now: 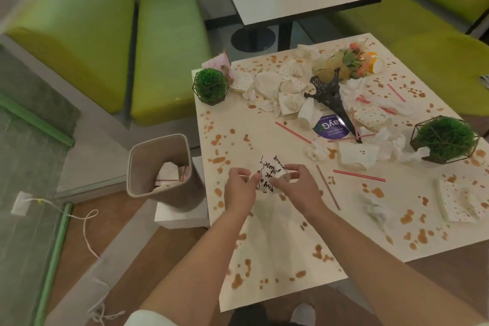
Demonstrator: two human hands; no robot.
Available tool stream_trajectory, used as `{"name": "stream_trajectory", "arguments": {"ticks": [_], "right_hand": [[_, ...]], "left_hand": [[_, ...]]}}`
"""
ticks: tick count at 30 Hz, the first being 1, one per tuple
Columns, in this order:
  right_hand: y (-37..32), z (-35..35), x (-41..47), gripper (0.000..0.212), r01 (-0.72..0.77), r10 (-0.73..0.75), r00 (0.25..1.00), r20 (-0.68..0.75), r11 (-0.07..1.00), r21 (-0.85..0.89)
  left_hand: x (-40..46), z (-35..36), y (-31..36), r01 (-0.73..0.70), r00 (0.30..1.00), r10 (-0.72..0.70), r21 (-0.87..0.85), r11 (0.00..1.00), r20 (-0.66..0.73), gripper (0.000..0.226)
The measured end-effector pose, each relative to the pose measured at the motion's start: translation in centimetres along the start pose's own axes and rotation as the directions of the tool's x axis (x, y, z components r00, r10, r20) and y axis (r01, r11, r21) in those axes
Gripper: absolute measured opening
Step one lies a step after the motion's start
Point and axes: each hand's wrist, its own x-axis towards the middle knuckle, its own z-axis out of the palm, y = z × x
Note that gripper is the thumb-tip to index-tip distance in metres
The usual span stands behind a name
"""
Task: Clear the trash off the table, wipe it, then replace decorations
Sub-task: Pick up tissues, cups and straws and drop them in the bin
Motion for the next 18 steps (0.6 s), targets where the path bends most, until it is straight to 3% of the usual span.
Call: {"name": "stream_trajectory", "arguments": {"ticks": [4,11,18], "right_hand": [[-2.1,5.3,1.1,0.054,0.017,-0.016,0.999,0.036,1.0,-0.013],[-6.1,15.2,2.7,0.054,0.066,-0.057,0.989,0.134,0.996,-0.068],[-8.9,23.4,4.7,0.053,0.118,-0.085,0.98,0.181,0.976,-0.185]], "left_hand": [[2.5,-5.2,-0.7,0.035,0.998,-0.037,-0.042,0.998,-0.058,0.035],[6.4,-13.5,-2.7,0.064,0.986,-0.078,-0.098,0.993,-0.145,0.031],[9.9,-19.9,-5.6,0.129,0.965,-0.136,-0.043,0.991,-0.226,0.036]]}}
